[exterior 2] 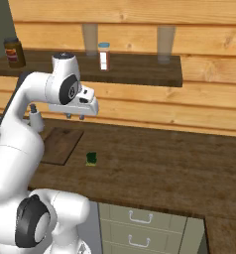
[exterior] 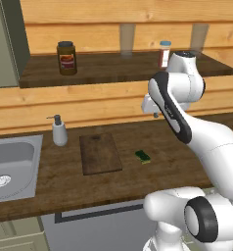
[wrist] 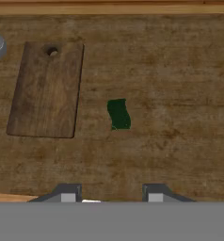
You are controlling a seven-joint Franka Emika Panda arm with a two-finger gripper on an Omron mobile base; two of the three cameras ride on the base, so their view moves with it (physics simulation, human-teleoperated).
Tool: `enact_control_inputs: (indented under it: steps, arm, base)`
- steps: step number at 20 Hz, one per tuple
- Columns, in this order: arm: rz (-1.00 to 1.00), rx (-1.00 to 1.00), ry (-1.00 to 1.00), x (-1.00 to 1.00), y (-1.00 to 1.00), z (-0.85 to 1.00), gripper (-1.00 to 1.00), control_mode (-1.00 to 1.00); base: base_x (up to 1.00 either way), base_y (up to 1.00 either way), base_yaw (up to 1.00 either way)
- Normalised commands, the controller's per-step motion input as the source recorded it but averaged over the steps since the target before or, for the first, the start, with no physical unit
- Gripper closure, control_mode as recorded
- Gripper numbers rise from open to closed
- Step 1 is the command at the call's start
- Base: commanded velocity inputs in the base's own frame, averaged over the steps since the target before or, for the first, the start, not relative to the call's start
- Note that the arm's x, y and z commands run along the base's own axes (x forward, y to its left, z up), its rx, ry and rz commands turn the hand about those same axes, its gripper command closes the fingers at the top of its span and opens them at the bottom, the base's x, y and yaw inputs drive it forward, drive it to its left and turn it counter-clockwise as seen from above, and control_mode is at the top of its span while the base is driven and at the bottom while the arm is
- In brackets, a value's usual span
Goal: Pick up the sponge from the counter and clean the cutting board by briefly scrubbing or pressing down on the cutting board. Once finished, release the sponge.
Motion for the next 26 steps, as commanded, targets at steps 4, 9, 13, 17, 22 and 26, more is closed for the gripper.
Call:
enact_control_inputs:
  steps: [4, 9, 13, 17, 22, 26]
  arm:
    - [0.00, 0.00, 0.00, -0.31, 0.00, -0.01, -1.00, -1.00]
    - [0.00, 0.00, 0.00, -0.70, 0.01, -0.12, -1.00, -1.00]
    - [0.01, -0.01, 0.00, -0.19, 0.00, -0.52, -1.00, -1.00]
    - [0.04, -0.01, -0.01, 0.03, 0.00, -0.75, -1.00, -1.00]
    - [0.04, -0.03, -0.01, 0.22, 0.00, -0.66, -1.00, -1.00]
    - [0.04, -0.04, -0.03, 0.38, 0.00, -0.60, -1.00, -1.00]
  base:
    - [0.00, 0.00, 0.00]
    - [0.00, 0.00, 0.00]
    - [0.00, 0.00, 0.00]
    - [0.00, 0.00, 0.00]
    - [0.00, 0.00, 0.00]
    - [0.00, 0.00, 0.00]
